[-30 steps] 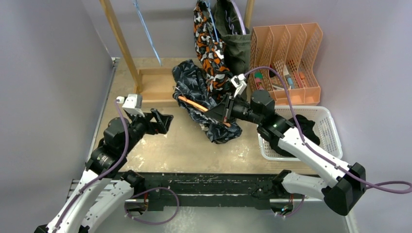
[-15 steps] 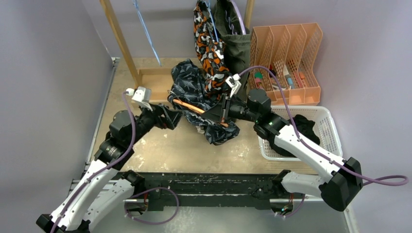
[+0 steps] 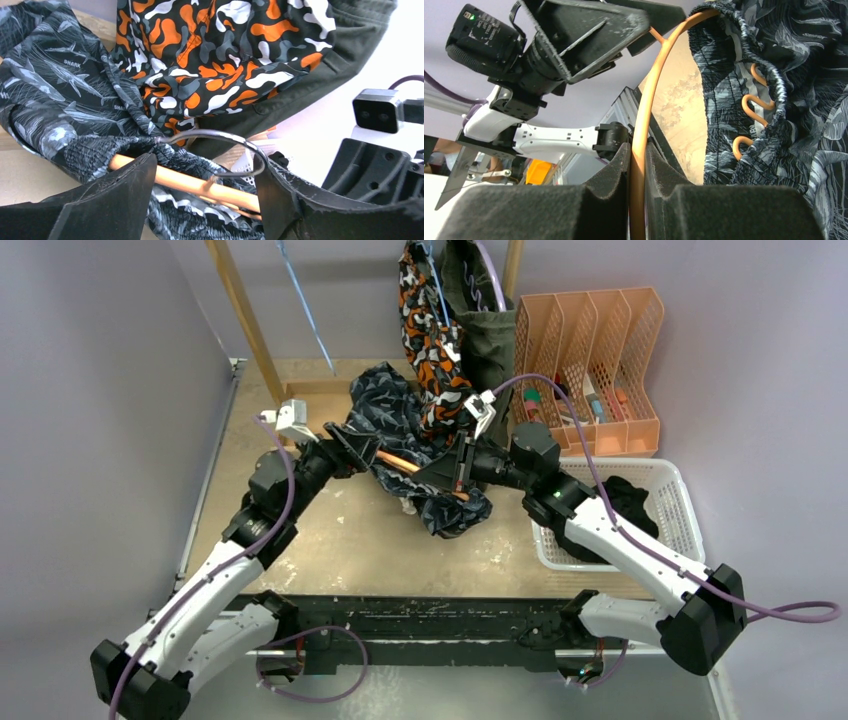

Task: Remove the shorts from the hanger

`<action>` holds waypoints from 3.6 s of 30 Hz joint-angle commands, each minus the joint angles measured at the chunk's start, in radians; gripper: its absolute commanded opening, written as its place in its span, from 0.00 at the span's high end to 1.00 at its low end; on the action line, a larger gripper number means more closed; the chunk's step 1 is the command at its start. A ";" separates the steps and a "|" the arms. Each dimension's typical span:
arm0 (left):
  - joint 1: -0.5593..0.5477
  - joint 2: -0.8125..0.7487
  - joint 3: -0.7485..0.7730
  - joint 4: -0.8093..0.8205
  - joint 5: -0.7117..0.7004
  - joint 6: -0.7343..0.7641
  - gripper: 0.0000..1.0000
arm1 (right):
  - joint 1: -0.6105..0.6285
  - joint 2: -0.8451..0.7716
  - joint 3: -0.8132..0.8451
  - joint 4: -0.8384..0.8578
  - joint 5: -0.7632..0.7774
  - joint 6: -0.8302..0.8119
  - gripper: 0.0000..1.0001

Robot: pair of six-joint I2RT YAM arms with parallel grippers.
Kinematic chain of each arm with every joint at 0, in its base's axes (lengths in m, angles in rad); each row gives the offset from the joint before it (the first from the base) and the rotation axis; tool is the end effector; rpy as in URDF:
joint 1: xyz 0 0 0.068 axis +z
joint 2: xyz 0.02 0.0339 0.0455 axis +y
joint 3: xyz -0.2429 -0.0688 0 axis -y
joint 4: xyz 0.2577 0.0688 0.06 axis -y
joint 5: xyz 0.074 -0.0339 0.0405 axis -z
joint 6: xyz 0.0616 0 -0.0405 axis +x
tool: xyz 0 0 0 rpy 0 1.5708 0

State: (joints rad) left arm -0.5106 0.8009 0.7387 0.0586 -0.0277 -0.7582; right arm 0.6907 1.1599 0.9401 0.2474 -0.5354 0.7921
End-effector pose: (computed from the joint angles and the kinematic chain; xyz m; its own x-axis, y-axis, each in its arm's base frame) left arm 0.2167 -0.1194 0.3313 -0.3216 -0.6077 -0.7261 0.3350 0.6443 -0.6875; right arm 0.2224 0.2246 0.3421 -0.6549 0.2530 -0.7121 -0.6761 0.2249 0.7017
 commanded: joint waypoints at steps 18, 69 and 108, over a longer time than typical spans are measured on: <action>0.004 0.043 0.073 -0.098 0.083 0.021 0.67 | -0.002 -0.011 0.006 0.140 -0.051 0.037 1.00; 0.004 0.082 0.640 -0.797 -0.228 0.258 1.00 | -0.002 -0.172 0.252 -0.424 0.284 -0.172 0.26; 0.001 0.272 0.708 -1.142 -0.599 0.261 1.00 | 0.139 -0.006 0.286 -0.647 0.711 -0.091 0.31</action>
State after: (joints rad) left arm -0.5110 1.0866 1.4475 -1.1168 -0.5510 -0.4732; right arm 0.8322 1.2140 1.1698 -0.3744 0.0139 0.6525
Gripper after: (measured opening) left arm 0.116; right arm 0.678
